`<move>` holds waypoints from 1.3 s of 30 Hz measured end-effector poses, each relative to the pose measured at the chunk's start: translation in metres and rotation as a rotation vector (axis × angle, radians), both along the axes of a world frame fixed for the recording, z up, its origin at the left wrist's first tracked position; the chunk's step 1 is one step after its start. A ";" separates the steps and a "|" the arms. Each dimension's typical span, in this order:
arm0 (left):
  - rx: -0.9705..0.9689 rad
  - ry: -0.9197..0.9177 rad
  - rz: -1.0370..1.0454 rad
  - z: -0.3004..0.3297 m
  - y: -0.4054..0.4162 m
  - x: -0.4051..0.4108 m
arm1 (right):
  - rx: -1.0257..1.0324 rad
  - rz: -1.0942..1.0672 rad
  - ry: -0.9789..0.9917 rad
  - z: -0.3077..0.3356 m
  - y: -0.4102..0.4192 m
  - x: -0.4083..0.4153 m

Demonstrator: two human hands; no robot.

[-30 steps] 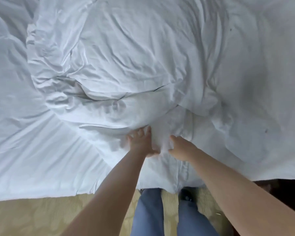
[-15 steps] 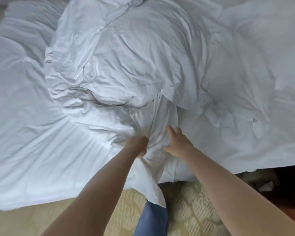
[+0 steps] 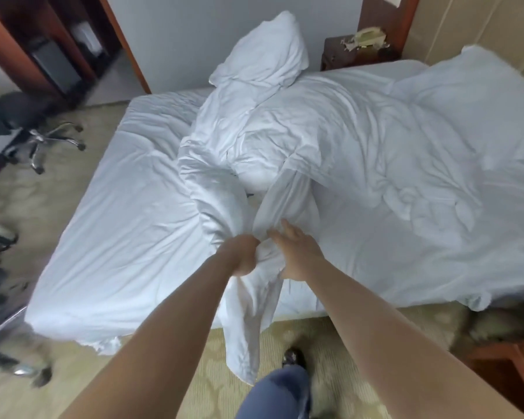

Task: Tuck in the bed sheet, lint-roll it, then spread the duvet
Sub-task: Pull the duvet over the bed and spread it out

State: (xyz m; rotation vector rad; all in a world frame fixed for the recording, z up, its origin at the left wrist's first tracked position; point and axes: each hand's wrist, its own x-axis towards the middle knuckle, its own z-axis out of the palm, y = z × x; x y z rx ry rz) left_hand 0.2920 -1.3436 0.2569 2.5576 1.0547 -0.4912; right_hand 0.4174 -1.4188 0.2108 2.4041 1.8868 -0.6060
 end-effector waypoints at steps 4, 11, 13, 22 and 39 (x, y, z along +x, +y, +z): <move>-0.011 -0.042 -0.030 0.029 -0.004 -0.046 | 0.089 0.026 -0.069 0.023 0.004 -0.044; -0.098 -0.195 -0.002 0.037 0.020 -0.120 | -0.148 -0.107 0.017 0.058 0.023 -0.108; -0.127 -0.208 -0.039 0.034 0.034 -0.148 | -0.152 -0.123 -0.033 0.062 0.030 -0.138; -0.115 -0.216 -0.215 0.055 0.140 -0.285 | -0.142 -0.216 -0.084 0.098 0.104 -0.292; -0.177 -0.039 -0.282 0.023 0.312 -0.342 | -0.214 -0.369 -0.004 0.063 0.269 -0.366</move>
